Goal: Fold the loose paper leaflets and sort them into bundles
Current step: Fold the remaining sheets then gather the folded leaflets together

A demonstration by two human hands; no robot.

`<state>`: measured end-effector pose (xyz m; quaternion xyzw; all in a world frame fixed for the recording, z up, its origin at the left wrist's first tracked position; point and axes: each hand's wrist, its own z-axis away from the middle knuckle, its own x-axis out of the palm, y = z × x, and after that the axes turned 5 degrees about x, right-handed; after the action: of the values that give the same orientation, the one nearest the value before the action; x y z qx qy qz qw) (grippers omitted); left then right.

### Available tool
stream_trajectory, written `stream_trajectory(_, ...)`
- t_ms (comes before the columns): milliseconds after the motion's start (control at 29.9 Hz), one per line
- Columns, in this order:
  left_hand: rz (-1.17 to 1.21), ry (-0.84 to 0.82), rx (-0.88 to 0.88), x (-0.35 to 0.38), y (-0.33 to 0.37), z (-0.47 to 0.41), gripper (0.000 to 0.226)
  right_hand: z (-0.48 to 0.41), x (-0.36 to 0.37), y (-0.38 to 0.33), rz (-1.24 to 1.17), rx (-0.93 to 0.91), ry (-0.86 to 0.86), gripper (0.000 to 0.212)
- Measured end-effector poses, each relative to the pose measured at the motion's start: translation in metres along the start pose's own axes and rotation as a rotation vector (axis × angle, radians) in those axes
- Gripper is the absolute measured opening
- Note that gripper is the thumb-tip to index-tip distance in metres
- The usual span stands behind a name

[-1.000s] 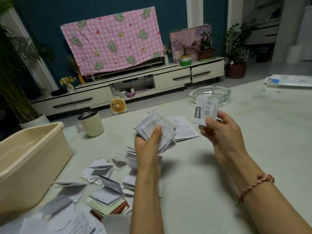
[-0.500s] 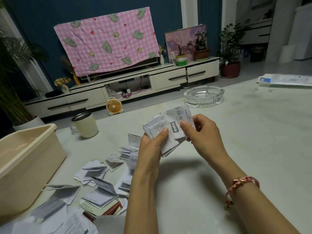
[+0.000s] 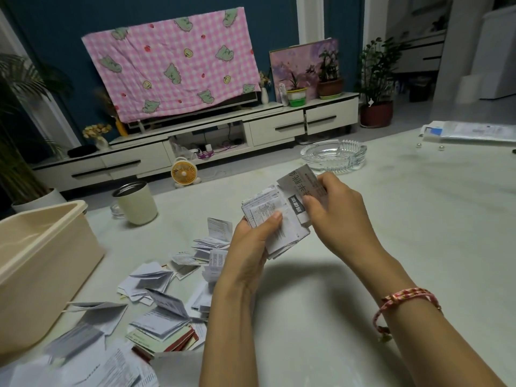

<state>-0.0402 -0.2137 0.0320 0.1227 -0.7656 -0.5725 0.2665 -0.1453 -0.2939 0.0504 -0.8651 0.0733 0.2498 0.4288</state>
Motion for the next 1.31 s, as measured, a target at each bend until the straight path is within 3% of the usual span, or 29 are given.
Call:
stream_trajectory(234, -0.061, 0.112, -0.003, -0.001, 0.0, 0.001, 0.023, -0.001, -0.006, -0.01, -0.397, 0.174, -0.039, 0.008)
stream_trajectory(368, -0.06, 0.156, 0.007, -0.002, 0.002, 0.001, 0.026, 0.0, -0.003, -0.006, -0.315, 0.175, -0.116, 0.011)
stream_trajectory(603, -0.066, 0.084, 0.011, 0.002, -0.001, -0.001, 0.029, 0.004, 0.003, -0.008, -0.199, 0.104, -0.088, 0.017)
stream_trajectory(937, -0.068, 0.068, 0.032, 0.001, -0.005, -0.003, 0.03, 0.002, 0.009, -0.002, -0.322, 0.153, -0.137, 0.018)
stream_trajectory(1071, -0.038, 0.101, 0.014, -0.003, -0.004, -0.003, 0.032, 0.004, 0.01, 0.002, -0.649, 0.29, -0.269, 0.018)
stream_trajectory(1305, 0.111, -0.013, -0.024, -0.003, -0.002, 0.0, 0.055, 0.005, 0.007, 0.009, -1.024, 0.425, -0.44, 0.019)
